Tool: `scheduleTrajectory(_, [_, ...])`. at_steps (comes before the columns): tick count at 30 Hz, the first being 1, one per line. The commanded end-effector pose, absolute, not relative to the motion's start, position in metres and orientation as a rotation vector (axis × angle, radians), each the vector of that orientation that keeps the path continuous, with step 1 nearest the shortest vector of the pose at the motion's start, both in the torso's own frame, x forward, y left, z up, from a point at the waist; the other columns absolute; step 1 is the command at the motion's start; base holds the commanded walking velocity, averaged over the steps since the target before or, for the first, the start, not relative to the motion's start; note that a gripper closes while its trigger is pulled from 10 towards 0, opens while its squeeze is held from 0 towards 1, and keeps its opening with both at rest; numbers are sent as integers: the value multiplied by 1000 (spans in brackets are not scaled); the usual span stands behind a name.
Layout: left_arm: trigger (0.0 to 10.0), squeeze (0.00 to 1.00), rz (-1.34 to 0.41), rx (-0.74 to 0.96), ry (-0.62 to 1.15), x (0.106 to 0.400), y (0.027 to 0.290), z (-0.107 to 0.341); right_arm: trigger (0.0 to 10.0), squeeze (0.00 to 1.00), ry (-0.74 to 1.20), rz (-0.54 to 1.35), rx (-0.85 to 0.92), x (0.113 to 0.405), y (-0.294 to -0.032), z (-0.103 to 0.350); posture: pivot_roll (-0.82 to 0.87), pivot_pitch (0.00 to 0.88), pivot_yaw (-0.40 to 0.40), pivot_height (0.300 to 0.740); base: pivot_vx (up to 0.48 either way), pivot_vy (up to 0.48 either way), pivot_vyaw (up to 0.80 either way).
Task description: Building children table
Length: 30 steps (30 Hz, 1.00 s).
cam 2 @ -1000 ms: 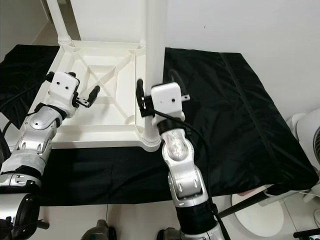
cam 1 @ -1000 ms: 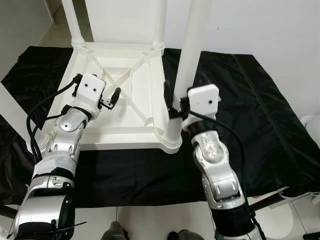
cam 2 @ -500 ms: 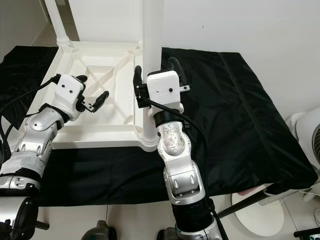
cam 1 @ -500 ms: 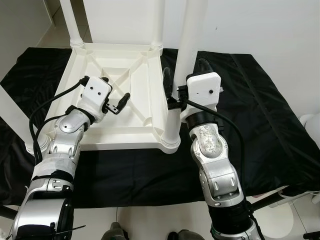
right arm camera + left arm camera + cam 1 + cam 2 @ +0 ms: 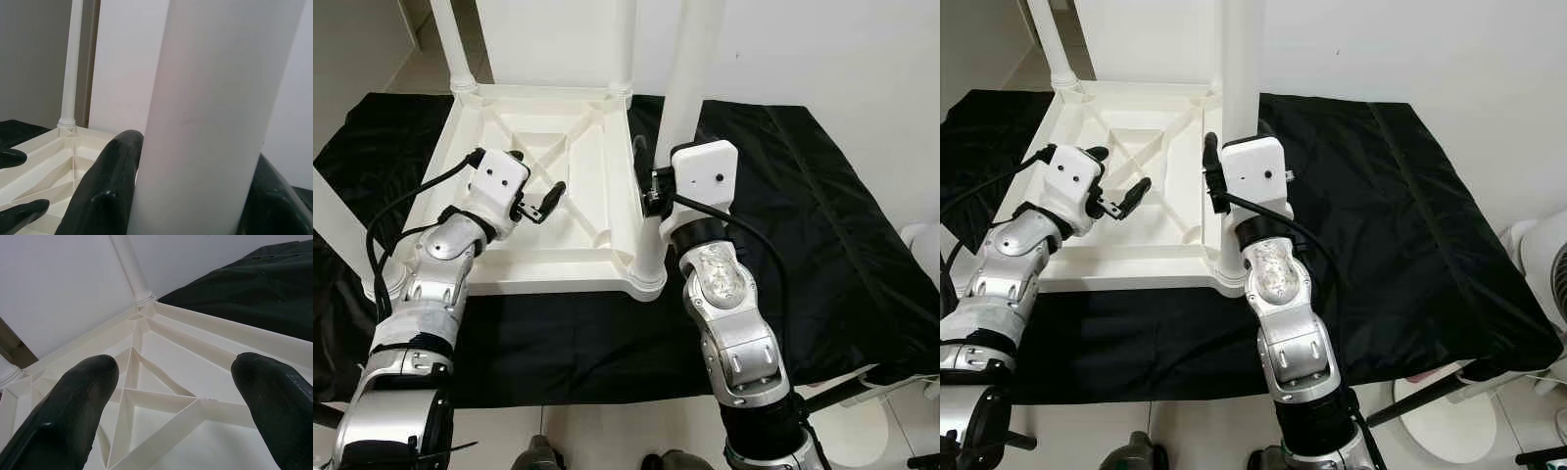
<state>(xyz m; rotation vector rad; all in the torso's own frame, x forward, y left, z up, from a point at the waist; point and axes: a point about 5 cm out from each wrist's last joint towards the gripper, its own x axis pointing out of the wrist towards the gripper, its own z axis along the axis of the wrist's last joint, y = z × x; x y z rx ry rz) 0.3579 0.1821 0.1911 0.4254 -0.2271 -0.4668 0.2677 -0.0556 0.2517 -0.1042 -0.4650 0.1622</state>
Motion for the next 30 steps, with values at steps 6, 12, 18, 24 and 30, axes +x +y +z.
scheduleTrajectory(6, [10000,0,-483,416,-226,357,181,193,10000,0,-382,103,-42,271,-59,242,34,22,-23,740,0,0,0])
scheduleTrajectory(12, [10000,0,-483,416,-230,358,181,195,10000,0,-370,93,-42,271,-60,240,35,22,-23,740,0,0,0])
scheduleTrajectory(18, [10000,0,-483,416,-230,358,181,195,10000,0,-366,85,-41,272,-60,239,37,21,-24,740,0,0,0])
scheduleTrajectory(24, [10000,0,-484,414,-237,358,180,198,10000,0,-341,74,32,273,-62,239,39,18,-26,740,0,0,0])
scheduleTrajectory(30, [10000,0,-503,399,-259,357,178,203,10000,0,-332,68,71,274,-64,239,37,21,-26,740,0,0,0])
